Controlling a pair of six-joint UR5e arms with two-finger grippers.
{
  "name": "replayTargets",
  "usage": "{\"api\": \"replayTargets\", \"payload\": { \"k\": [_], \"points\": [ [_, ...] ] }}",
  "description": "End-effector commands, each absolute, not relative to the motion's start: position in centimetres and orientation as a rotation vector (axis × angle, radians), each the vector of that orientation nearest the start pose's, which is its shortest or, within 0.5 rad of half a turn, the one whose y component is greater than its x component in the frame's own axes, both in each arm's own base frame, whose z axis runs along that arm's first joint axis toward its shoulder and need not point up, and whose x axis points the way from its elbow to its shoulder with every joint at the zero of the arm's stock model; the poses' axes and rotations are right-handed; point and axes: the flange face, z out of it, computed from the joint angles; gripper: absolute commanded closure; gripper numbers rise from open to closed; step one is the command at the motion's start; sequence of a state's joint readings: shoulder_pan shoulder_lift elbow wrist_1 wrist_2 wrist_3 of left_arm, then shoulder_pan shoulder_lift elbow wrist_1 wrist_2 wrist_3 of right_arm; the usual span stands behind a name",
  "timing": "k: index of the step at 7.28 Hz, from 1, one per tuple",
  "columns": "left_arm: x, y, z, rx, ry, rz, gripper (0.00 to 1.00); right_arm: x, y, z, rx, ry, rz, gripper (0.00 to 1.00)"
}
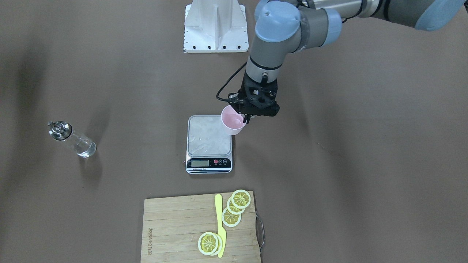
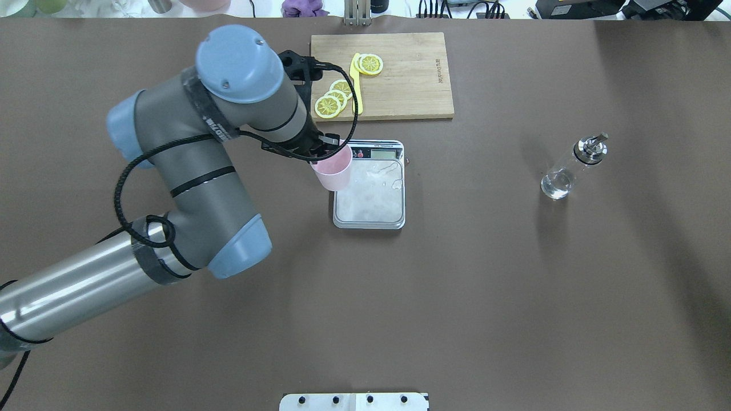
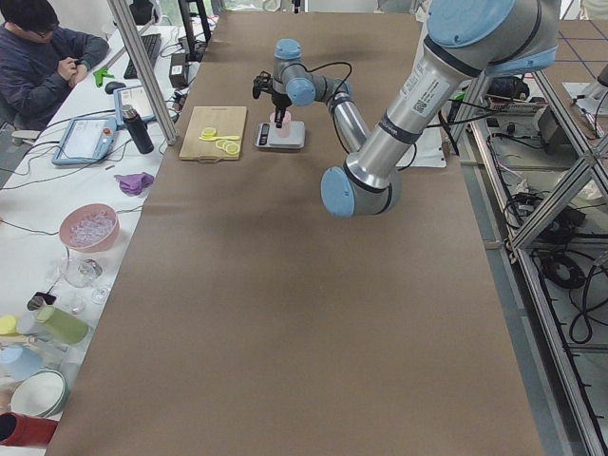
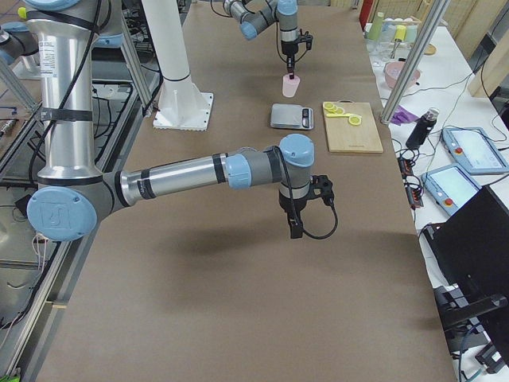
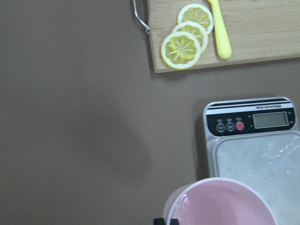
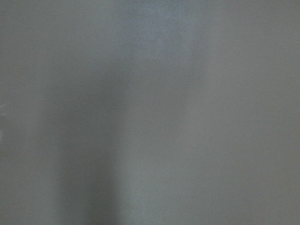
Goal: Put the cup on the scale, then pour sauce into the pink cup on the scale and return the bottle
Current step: 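Carry the pink cup with the left gripper onto the scale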
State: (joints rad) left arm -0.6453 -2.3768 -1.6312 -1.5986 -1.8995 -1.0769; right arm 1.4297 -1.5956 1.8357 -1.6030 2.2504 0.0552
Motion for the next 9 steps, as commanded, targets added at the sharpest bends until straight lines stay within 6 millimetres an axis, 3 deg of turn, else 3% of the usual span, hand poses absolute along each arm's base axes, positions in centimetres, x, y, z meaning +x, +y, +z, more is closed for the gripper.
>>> {"api": "replayTargets", "payload": {
  "k": [1, 4, 9],
  "points": [
    [53.7, -49.3, 11.0, 0.205, 0.911, 0.009, 1.0, 0.3, -48.9, 54.9, 0.134, -0.694, -0.152, 0.0],
    [56.0, -49.2, 11.6, 0.234, 0.87, 0.004, 1.0, 0.2, -48.9, 54.9, 0.134, -0.694, -0.155, 0.0],
    [56.7, -49.7, 11.9, 0.237, 0.854, 0.004, 1.0, 0.2, -48.9, 54.9, 0.134, -0.694, -0.155, 0.0]
  ]
}}
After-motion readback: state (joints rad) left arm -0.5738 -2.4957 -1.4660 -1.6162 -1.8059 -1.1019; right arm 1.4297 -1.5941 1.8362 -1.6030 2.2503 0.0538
